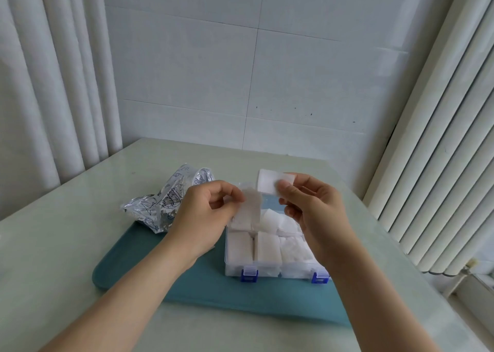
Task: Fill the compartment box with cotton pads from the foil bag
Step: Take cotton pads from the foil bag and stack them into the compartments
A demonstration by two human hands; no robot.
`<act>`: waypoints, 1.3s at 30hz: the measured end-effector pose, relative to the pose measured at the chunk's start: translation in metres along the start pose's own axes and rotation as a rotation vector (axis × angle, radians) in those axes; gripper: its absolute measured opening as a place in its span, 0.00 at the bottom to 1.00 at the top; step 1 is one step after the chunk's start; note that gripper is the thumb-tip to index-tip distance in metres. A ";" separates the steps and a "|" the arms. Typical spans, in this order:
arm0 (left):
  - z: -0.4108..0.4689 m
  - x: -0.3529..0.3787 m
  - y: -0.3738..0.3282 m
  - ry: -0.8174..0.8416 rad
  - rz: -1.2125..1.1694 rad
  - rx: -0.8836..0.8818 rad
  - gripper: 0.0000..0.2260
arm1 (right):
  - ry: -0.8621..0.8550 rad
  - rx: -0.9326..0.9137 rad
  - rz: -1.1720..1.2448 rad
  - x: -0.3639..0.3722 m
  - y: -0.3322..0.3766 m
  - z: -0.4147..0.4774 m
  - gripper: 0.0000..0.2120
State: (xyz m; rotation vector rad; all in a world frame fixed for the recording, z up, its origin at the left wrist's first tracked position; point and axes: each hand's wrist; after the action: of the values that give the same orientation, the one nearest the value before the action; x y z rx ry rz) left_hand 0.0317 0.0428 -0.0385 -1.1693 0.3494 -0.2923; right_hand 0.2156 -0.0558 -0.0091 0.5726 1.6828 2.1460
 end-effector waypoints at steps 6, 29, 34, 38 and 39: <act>0.000 0.000 0.001 -0.030 0.100 -0.028 0.14 | -0.081 0.034 -0.125 -0.009 -0.006 0.009 0.06; 0.001 0.005 0.020 -0.065 0.244 -0.042 0.15 | 0.015 -0.078 -0.721 -0.009 -0.024 0.014 0.08; -0.001 0.008 0.020 -0.044 0.349 0.042 0.15 | -0.165 -0.103 -0.417 -0.020 -0.015 0.020 0.14; -0.004 0.013 0.022 -0.038 0.414 0.114 0.15 | -0.255 -0.147 -0.597 -0.024 -0.027 0.025 0.12; -0.005 0.014 0.023 -0.040 0.429 0.137 0.15 | -0.256 -0.151 -0.639 -0.023 -0.029 0.026 0.12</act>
State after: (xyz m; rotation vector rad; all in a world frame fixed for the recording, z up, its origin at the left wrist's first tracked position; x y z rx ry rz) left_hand 0.0435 0.0408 -0.0631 -0.9367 0.5255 0.0813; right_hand 0.2500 -0.0392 -0.0344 0.2082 1.3178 1.6376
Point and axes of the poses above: each hand's wrist, its own z-axis towards the middle knuckle, its own x-axis out of the palm, y = z × x, and after that the axes turned 1 degree about x, right-handed
